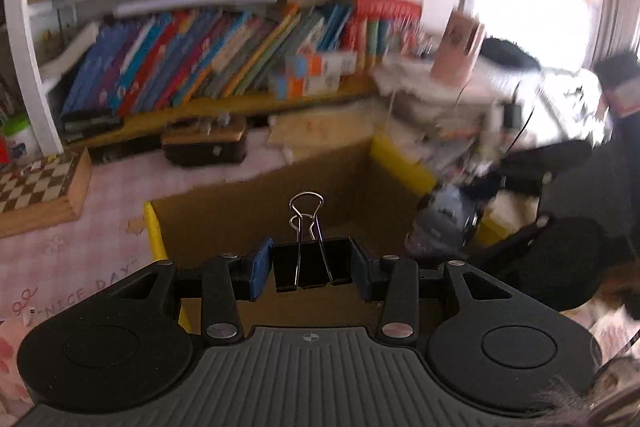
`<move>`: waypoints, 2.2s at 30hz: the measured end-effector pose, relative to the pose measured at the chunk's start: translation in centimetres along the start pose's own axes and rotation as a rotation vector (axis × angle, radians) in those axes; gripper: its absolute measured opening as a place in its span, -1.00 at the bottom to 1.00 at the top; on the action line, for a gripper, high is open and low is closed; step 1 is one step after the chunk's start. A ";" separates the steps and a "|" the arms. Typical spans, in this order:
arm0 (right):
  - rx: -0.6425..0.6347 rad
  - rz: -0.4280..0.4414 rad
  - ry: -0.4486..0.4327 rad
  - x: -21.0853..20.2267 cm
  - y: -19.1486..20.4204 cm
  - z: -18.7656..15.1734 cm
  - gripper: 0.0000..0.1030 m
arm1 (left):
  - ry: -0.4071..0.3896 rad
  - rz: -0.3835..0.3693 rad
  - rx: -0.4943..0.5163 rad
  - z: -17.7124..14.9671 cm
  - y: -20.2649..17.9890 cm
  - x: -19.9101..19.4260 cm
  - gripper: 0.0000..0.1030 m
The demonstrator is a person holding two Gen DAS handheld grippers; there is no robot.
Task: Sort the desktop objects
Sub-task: 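Lower into the yellow box and open the left tool while the right tool releases the car, then raise both tools out of the box and move back toward the table objects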
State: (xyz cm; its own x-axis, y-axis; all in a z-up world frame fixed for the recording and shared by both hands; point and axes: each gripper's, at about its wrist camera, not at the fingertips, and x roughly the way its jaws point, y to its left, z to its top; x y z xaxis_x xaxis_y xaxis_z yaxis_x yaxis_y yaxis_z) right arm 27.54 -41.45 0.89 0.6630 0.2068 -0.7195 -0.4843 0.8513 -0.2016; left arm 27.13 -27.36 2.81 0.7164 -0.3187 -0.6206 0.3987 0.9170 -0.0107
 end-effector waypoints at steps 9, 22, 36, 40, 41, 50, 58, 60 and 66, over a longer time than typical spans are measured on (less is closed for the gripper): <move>-0.177 0.026 0.171 6.1 1.5 1.9 0.32 | 0.185 0.030 0.050 0.5 0.4 5.7 -0.24; -0.266 0.058 0.257 7.1 2.8 1.7 0.32 | 0.265 0.027 0.041 0.3 0.0 7.0 -0.24; -0.242 0.104 0.292 6.2 3.7 0.7 0.46 | 0.282 0.000 0.102 0.0 -0.6 6.6 -0.12; -0.227 0.077 0.263 6.0 3.5 1.0 0.71 | 0.238 0.031 0.111 0.2 -0.5 6.1 0.30; -0.220 0.071 0.255 6.0 3.4 1.1 0.72 | 0.224 0.049 0.101 0.3 -0.3 5.9 0.47; -0.121 0.041 0.072 2.2 1.9 2.0 0.77 | 0.032 0.131 0.044 0.7 0.2 1.6 0.86; 0.029 0.008 -0.096 -3.6 0.9 1.5 0.82 | -0.108 0.202 -0.026 0.4 0.4 -3.9 1.00; 0.039 -0.008 -0.131 -4.8 1.0 1.3 0.82 | -0.129 0.215 -0.038 0.1 0.3 -5.2 1.00; 0.081 -0.031 -0.209 -7.6 1.6 0.0 0.82 | -0.195 0.233 -0.046 -1.0 -0.6 -8.4 1.00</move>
State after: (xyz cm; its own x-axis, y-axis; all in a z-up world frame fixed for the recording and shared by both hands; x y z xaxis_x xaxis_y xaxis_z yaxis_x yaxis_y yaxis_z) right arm 21.73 -41.70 6.01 0.7847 0.2677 -0.5590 -0.4196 0.8933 -0.1612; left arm 20.35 -25.02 7.27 0.8835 -0.1348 -0.4486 0.1880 0.9792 0.0761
